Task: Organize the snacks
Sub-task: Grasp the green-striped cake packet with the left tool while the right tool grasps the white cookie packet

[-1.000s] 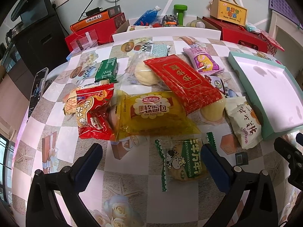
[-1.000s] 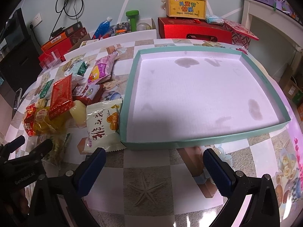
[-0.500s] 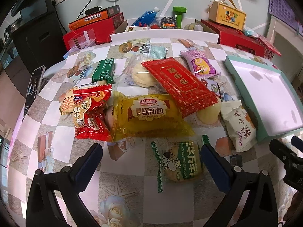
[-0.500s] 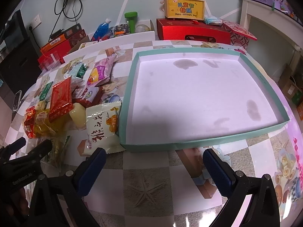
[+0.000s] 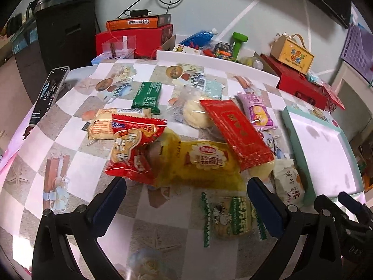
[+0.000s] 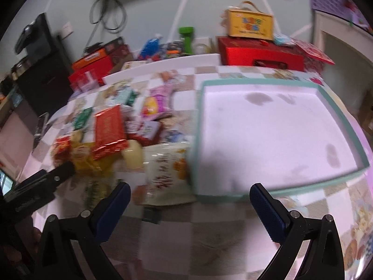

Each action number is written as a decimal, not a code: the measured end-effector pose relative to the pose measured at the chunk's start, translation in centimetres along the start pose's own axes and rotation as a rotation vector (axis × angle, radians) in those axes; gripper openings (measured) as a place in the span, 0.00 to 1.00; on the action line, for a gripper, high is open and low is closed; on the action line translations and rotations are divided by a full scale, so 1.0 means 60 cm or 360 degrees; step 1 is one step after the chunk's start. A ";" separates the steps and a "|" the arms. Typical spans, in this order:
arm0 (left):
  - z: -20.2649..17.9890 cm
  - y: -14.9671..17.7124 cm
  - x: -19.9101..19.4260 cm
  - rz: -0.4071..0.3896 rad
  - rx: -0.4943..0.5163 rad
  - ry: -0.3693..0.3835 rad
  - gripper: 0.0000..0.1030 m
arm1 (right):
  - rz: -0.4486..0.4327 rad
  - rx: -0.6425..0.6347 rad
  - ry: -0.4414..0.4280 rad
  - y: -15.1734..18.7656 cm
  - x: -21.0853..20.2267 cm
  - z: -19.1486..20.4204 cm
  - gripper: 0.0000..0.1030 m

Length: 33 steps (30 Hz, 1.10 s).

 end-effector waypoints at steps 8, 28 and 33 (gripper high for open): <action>0.012 0.006 0.015 0.0133 -0.0049 0.0015 1.00 | -0.0025 -0.0116 -0.0137 -0.018 0.019 0.053 0.91; 0.001 0.019 0.027 0.0209 -0.0009 0.0035 0.99 | 0.0080 -0.0101 -0.0133 -0.020 0.078 0.042 0.54; -0.010 0.029 0.034 0.0255 0.0039 0.0059 0.99 | 0.0080 -0.0078 -0.0162 -0.017 0.074 0.036 0.48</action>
Point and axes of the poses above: each gripper's, at about its wrist camera, not at the fingertips, and x roughly the way its jaws point, z to its left, y to its underside, the point moved 1 cm from there along x, roughly the way its jaws point, and after that the axes turned 11 degrees about -x, right-handed, at the moved point
